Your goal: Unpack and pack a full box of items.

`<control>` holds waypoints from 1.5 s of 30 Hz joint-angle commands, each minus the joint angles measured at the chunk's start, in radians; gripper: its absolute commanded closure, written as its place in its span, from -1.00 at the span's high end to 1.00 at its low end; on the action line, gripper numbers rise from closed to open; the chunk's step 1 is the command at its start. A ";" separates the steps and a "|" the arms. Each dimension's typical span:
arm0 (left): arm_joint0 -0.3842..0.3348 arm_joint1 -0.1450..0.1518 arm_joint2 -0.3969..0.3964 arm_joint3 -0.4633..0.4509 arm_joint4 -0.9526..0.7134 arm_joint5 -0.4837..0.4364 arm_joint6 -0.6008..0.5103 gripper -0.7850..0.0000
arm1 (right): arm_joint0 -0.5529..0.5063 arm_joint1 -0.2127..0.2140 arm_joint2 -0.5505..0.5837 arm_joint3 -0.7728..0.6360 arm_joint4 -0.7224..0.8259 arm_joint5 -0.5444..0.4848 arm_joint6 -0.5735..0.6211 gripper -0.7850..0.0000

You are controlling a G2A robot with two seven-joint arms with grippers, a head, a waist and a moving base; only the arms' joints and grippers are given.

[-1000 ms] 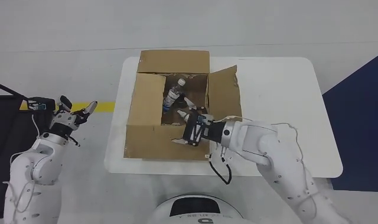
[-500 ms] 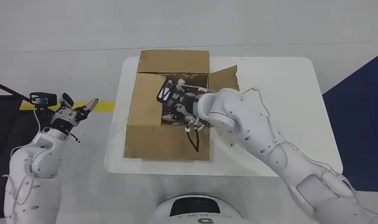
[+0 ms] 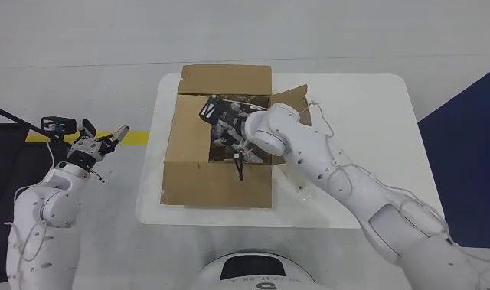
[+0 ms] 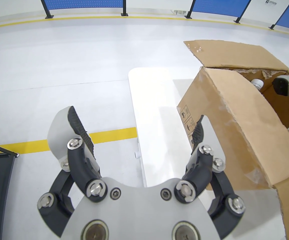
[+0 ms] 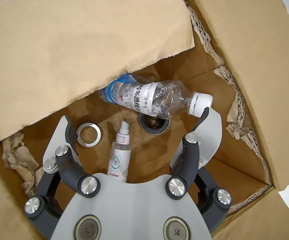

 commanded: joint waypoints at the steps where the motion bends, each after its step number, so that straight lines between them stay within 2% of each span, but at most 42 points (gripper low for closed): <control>1: 0.000 0.001 0.001 0.000 0.001 0.002 0.001 1.00 | 0.015 -0.014 -0.015 0.029 0.005 0.003 0.000 1.00; 8: 0.001 0.004 0.016 -0.002 0.017 0.006 0.009 1.00 | 0.055 -0.058 -0.053 0.100 0.025 -0.024 -0.040 1.00; 12: 0.002 0.006 0.019 -0.002 0.020 0.008 0.014 1.00 | 0.071 -0.073 -0.037 0.127 0.094 -0.126 -0.134 1.00; 18: 0.004 0.010 0.020 -0.002 0.022 0.008 0.017 1.00 | 0.044 -0.057 0.026 0.105 0.129 -0.253 -0.258 1.00; 22: 0.006 0.012 0.020 -0.004 0.020 0.007 0.019 1.00 | 0.033 -0.056 0.038 0.075 0.105 -0.234 -0.262 1.00; 27: 0.006 0.015 0.008 -0.001 -0.008 -0.004 0.023 1.00 | 0.070 -0.085 -0.001 0.019 0.094 -0.197 -0.232 1.00; 33: 0.000 0.024 -0.066 0.032 -0.135 -0.061 0.033 1.00 | 0.184 -0.160 -0.085 0.043 0.133 -0.137 -0.146 1.00; 40: -0.040 0.041 -0.165 0.122 -0.327 -0.125 -0.009 1.00 | 0.302 -0.304 -0.226 0.288 0.231 -0.045 0.017 1.00; 45: -0.059 0.051 -0.178 0.141 -0.358 -0.131 -0.050 1.00 | 0.352 -0.398 -0.269 0.452 0.301 -0.061 0.046 1.00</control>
